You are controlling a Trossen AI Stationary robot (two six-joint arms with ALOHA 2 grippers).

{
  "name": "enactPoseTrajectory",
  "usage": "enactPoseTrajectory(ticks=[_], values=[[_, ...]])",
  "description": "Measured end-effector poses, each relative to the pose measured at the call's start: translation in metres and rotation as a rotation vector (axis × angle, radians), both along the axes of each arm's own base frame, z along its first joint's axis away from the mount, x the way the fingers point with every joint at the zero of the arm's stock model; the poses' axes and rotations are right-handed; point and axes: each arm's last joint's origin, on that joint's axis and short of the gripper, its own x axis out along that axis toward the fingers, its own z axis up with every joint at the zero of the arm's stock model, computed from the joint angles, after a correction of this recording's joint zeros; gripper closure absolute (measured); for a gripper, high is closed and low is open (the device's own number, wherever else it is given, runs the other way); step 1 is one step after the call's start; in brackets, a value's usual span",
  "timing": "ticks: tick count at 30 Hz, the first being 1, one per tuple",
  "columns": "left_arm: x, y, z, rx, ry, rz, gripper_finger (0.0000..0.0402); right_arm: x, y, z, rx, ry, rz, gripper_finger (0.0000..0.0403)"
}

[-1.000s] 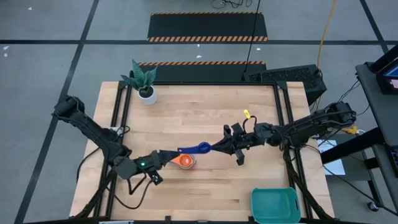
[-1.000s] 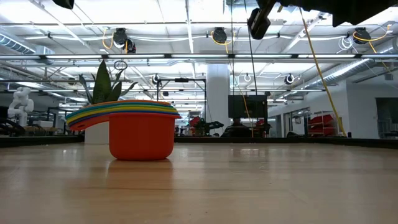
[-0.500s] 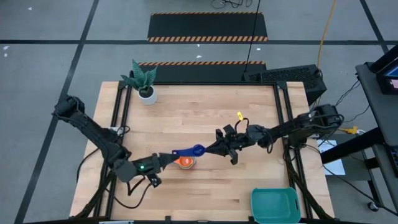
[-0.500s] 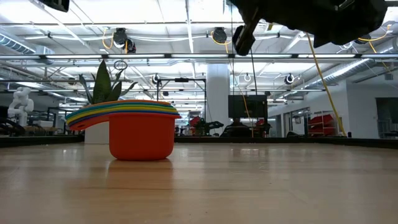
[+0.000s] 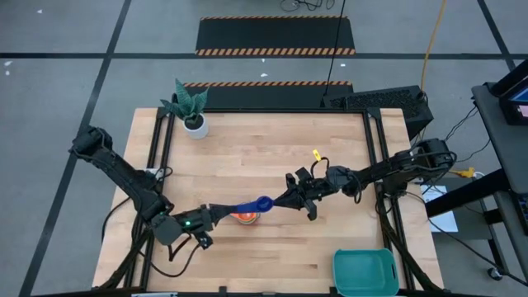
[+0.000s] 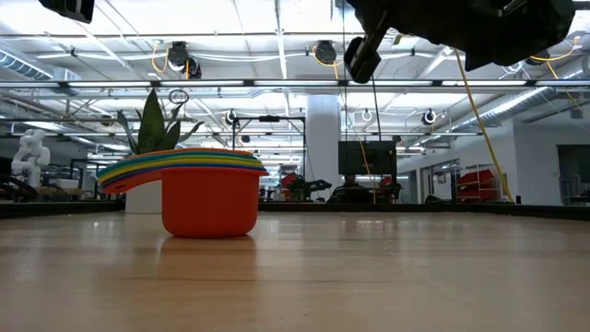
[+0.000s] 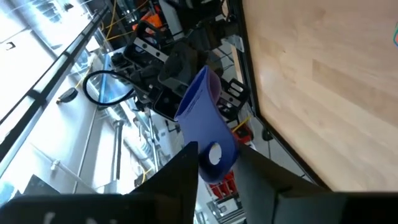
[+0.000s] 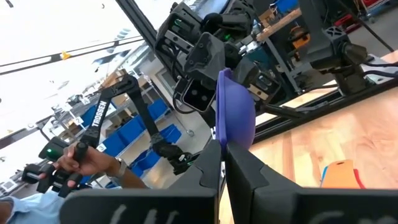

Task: Nest measuring cups in basket
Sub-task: Stack the dark blue measuring cup on top of the orange measuring cup

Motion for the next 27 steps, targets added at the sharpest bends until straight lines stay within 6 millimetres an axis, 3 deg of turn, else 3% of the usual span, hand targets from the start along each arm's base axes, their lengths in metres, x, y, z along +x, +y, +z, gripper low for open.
enactPoseTrajectory(ticks=[13, 17, 27], values=[[-0.0019, -0.0020, 0.0002, -0.041, -0.013, -0.002, 0.0390, 0.0008, -0.0004, -0.0033, 0.019, 0.040, -0.069, 0.0392], [-0.0017, -0.0018, 0.0003, -0.059, -0.018, 0.001, 0.0389, 0.0011, -0.0009, -0.0042, 0.006, 0.044, -0.085, 0.0341], [-0.0040, 0.0003, -0.0096, -0.179, 0.009, 0.038, 0.0392, 0.0008, -0.0022, 0.0006, -0.007, -0.008, -0.134, 0.0170]])
